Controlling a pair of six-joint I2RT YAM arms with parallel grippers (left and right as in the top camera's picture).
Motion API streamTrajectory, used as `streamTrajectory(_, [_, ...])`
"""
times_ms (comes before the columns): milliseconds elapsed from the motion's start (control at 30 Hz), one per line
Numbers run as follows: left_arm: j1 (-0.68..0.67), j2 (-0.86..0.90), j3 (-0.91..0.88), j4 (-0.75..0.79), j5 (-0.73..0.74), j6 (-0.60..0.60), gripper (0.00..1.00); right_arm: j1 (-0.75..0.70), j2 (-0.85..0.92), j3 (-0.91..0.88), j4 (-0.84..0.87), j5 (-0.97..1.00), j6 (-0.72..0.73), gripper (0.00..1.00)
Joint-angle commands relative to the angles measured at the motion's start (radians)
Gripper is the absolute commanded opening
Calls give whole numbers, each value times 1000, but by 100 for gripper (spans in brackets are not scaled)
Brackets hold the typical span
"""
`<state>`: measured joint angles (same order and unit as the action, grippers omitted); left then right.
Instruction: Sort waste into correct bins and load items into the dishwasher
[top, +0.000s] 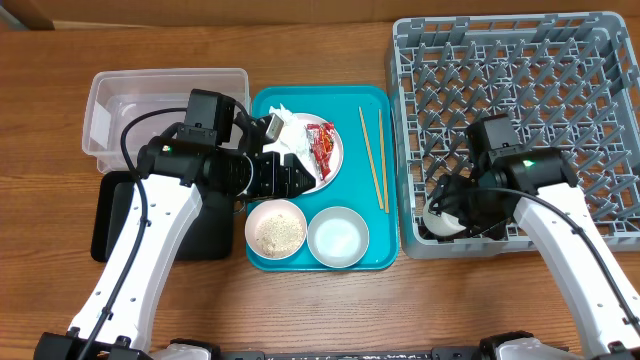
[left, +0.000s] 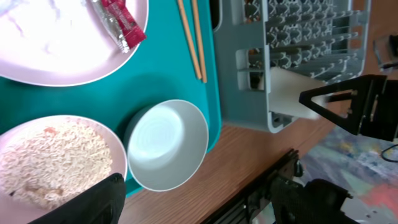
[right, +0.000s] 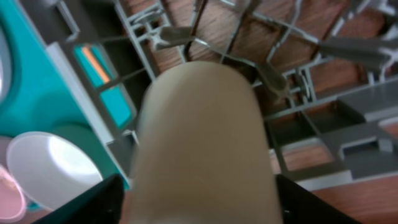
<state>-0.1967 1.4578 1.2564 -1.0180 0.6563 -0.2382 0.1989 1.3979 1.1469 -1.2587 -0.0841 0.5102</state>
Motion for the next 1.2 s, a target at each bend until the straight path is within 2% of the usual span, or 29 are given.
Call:
streamTrajectory(0, [-7,-7,9,-18,-40,34,77,3,-20,39,8,16,9,96])
streamTrajectory(133, [-26,-7,9,-32,-83,32,72,3,-98,113,51,6,-10,100])
streamTrajectory(300, [-111,-7,9,-71,-299,-54,69,3,-232,177,165,-101,-51,100])
streamTrajectory(467, [-243,-7,-4,-82,-645,-257,66,3,-331,177,223,-172,-74,100])
streamTrajectory(567, [-303,-7,-47,-43,-780,-370,66,3,-340,176,194,-173,-74,100])
streamTrajectory(733, [-348,11,-181,114,-766,-457,63,3,-332,166,142,-172,-74,100])
streamTrajectory(800, [-348,40,-222,201,-735,-456,62,3,-328,159,136,-173,-74,100])
streamTrajectory(833, [-347,76,-235,267,-726,-444,59,3,-327,153,135,-172,-74,100])
streamTrajectory(933, [-346,142,-231,317,-681,-415,52,3,-320,148,129,-173,-74,100])
streamTrajectory(1033, [-347,206,-231,319,-641,-415,49,3,-320,148,119,-173,-85,100])
streamTrajectory(1100, [-347,245,-231,319,-637,-412,41,3,-320,148,117,-172,-96,100])
streamTrajectory(1167, [-347,269,-231,315,-637,-413,19,3,-320,148,114,-173,-96,100])
